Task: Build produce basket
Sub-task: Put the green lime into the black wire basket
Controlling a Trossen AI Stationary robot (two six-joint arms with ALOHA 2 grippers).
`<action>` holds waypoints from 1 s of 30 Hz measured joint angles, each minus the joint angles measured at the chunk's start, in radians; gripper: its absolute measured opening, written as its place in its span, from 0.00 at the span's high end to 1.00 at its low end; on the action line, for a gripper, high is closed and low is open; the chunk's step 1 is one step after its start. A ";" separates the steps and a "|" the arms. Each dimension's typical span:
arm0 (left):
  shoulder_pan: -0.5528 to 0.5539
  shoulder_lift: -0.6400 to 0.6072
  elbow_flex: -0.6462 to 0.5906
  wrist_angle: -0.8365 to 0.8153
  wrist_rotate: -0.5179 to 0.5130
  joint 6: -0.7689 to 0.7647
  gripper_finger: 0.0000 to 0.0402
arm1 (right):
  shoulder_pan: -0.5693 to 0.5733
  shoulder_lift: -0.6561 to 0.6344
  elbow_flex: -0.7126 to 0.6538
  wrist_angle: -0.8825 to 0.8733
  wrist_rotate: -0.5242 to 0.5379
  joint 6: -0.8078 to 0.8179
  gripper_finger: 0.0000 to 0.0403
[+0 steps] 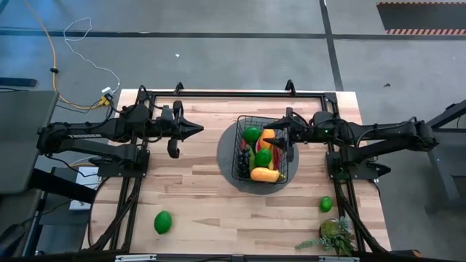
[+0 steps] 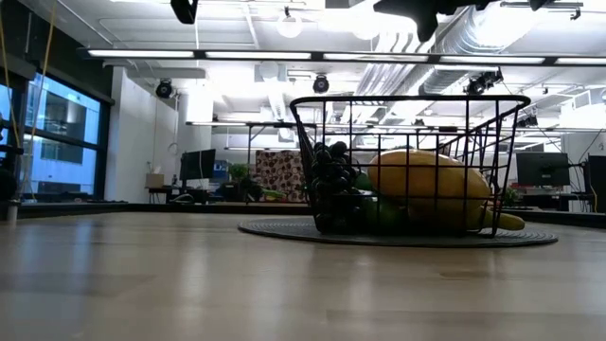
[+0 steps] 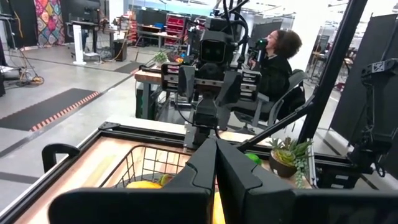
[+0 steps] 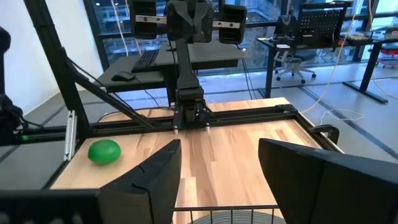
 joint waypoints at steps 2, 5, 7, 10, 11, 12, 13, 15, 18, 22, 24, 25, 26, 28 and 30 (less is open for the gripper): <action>0.000 0.000 0.000 0.000 0.004 0.000 1.00 | 0.000 0.000 0.000 0.000 0.008 0.033 0.52; 0.000 0.000 0.000 0.000 0.005 0.000 1.00 | 0.000 0.000 0.000 0.000 0.011 0.068 0.52; 0.000 0.000 0.000 0.000 0.005 0.000 1.00 | 0.000 0.000 0.000 0.000 0.014 0.070 0.52; 0.000 0.000 0.000 0.000 0.007 0.000 1.00 | 0.000 0.000 0.000 0.001 0.014 0.069 0.52; 0.000 0.000 0.000 0.000 0.008 0.000 1.00 | 0.000 0.000 0.000 0.001 0.014 0.067 0.52; 0.000 0.000 0.000 0.000 0.008 0.000 1.00 | 0.000 0.000 0.000 0.001 0.014 0.066 0.52; 0.000 0.000 0.000 0.000 0.008 0.000 1.00 | 0.000 0.000 0.000 0.001 0.014 0.063 0.52; 0.000 0.000 0.000 0.000 0.008 0.000 1.00 | 0.000 0.000 0.000 0.001 0.014 0.060 0.52; 0.000 0.000 0.000 0.000 0.008 0.000 1.00 | 0.000 0.000 0.000 0.001 0.014 0.059 0.52; 0.000 0.000 0.000 0.000 0.008 -0.001 1.00 | 0.000 0.000 0.000 0.001 0.014 0.063 0.52; 0.000 0.000 0.000 0.000 0.008 0.000 1.00 | 0.000 0.000 0.000 0.001 0.017 0.107 0.52; 0.000 0.000 0.000 0.000 0.008 -0.001 1.00 | 0.000 -0.001 0.000 0.001 0.025 0.149 0.52; 0.000 0.000 0.000 0.000 0.008 -0.001 1.00 | 0.000 -0.005 0.000 -0.002 0.034 0.203 0.52; 0.000 0.000 0.000 0.000 0.008 0.000 1.00 | 0.000 -0.022 0.001 -0.017 0.033 0.329 0.51; 0.000 0.000 0.000 0.000 0.008 -0.001 1.00 | -0.001 -0.049 0.002 -0.064 -0.020 0.450 0.51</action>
